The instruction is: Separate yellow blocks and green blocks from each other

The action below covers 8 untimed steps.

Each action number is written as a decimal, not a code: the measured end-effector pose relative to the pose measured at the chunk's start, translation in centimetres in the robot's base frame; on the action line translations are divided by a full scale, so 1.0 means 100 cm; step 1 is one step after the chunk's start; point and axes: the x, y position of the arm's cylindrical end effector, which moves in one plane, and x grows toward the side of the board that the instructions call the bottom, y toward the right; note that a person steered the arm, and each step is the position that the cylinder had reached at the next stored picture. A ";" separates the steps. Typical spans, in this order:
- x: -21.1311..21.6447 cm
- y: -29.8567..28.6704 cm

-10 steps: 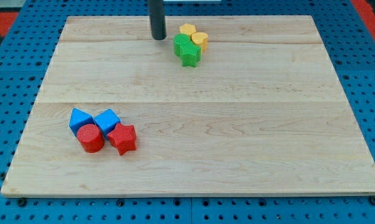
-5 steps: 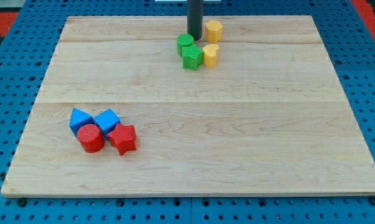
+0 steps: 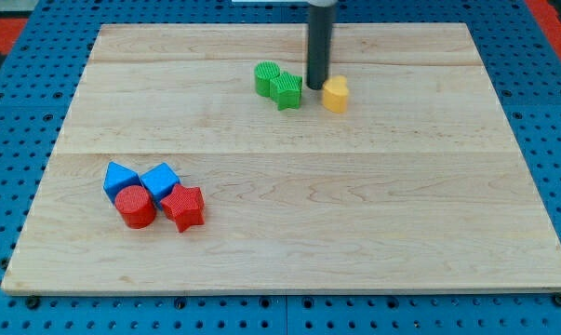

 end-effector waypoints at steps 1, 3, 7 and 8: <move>0.001 0.016; 0.067 0.029; 0.078 0.053; 0.058 0.020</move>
